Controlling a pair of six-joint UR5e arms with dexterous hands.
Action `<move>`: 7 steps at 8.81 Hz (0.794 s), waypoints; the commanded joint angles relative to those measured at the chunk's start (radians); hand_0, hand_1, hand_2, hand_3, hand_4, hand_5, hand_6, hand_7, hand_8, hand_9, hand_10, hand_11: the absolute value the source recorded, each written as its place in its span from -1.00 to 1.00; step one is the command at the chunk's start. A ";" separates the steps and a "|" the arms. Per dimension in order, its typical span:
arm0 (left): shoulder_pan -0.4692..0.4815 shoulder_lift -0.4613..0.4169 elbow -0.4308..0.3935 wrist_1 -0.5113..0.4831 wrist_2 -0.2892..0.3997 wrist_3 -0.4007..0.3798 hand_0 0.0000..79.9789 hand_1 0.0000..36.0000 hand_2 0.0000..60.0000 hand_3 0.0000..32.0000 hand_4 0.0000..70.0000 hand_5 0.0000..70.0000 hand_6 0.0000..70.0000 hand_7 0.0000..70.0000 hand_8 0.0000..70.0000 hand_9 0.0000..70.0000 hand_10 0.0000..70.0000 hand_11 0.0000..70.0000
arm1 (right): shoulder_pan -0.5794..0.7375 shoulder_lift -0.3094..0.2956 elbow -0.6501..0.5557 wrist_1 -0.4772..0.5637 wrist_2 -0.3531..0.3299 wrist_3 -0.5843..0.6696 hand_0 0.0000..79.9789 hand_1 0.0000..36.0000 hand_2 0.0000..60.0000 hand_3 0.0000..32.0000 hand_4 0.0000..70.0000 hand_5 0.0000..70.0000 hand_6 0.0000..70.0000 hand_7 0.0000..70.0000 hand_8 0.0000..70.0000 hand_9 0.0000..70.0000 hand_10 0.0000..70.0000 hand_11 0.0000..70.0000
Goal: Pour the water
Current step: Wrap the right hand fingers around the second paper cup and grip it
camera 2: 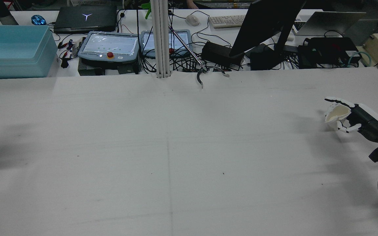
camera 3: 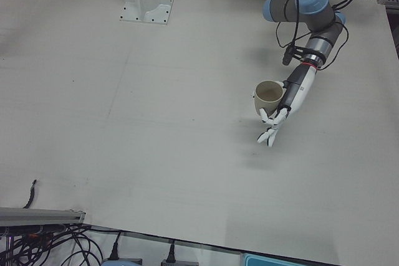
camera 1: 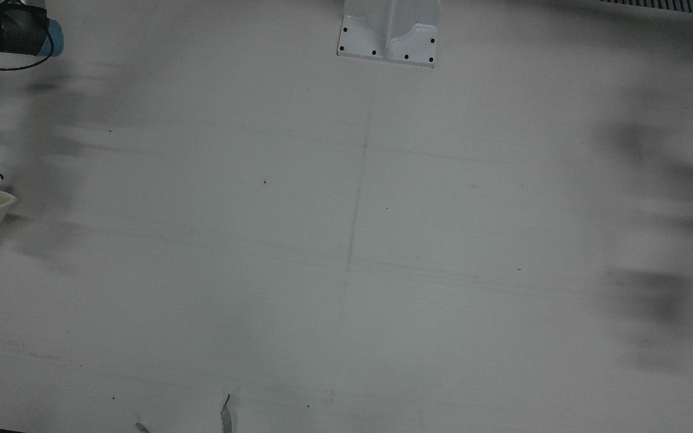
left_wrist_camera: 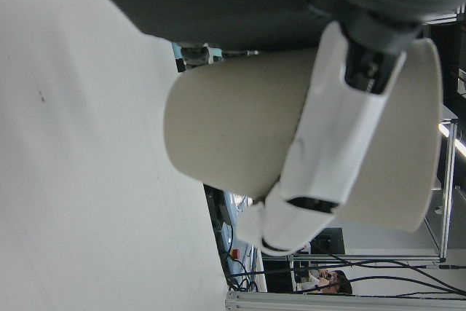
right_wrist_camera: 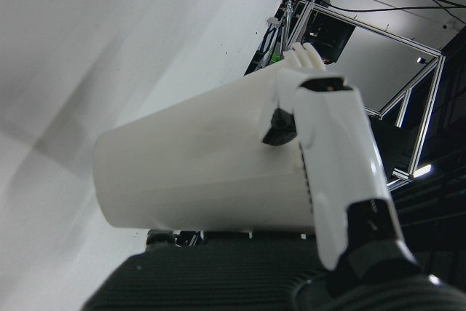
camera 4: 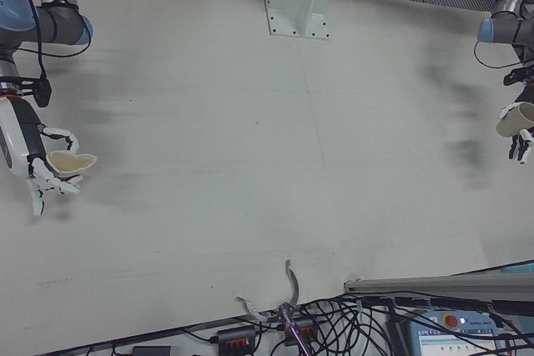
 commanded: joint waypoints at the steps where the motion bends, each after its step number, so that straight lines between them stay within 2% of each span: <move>1: 0.009 -0.007 -0.009 0.003 0.001 0.006 1.00 1.00 1.00 -1.00 -0.27 1.00 -0.70 -0.69 -0.92 -0.98 -0.90 -0.73 | -0.007 -0.001 0.175 -0.127 0.036 -0.005 1.00 1.00 0.90 -1.00 -0.69 -0.37 0.34 0.97 0.18 0.62 -0.99 -0.86; 2: 0.033 -0.014 -0.021 0.014 0.000 0.015 1.00 1.00 1.00 -1.00 -0.25 1.00 -0.69 -0.67 -0.92 -0.97 -0.90 -0.73 | -0.009 -0.001 0.283 -0.201 0.056 -0.008 1.00 1.00 1.00 -1.00 -0.64 -0.33 0.47 1.00 0.34 0.84 -0.87 -0.68; 3: 0.082 -0.071 -0.021 0.061 -0.003 0.016 1.00 1.00 1.00 -1.00 -0.22 1.00 -0.68 -0.65 -0.92 -0.97 -0.90 -0.72 | -0.014 0.002 0.403 -0.288 0.100 -0.014 1.00 1.00 1.00 -1.00 -0.64 -0.33 0.49 1.00 0.37 0.88 -0.81 -0.61; 4: 0.143 -0.145 -0.020 0.121 -0.017 0.024 1.00 1.00 1.00 -1.00 -0.19 1.00 -0.66 -0.63 -0.92 -0.97 -0.90 -0.72 | -0.014 0.049 0.501 -0.394 0.120 -0.028 1.00 1.00 1.00 -1.00 -0.57 -0.33 0.49 1.00 0.34 0.82 -0.89 -0.71; 6: 0.290 -0.311 -0.002 0.253 -0.092 0.020 1.00 1.00 1.00 -1.00 -0.20 1.00 -0.66 -0.64 -0.92 -0.97 -0.89 -0.72 | -0.017 0.203 0.545 -0.538 0.140 -0.034 1.00 1.00 1.00 -1.00 -0.40 -0.33 0.58 1.00 0.37 0.85 -0.92 -0.76; 7: 0.337 -0.411 0.027 0.313 -0.095 0.021 1.00 1.00 1.00 -1.00 -0.18 1.00 -0.65 -0.63 -0.91 -0.97 -0.89 -0.72 | -0.020 0.256 0.591 -0.578 0.199 -0.069 1.00 1.00 1.00 -1.00 -0.37 -0.33 0.60 1.00 0.36 0.83 -0.93 -0.78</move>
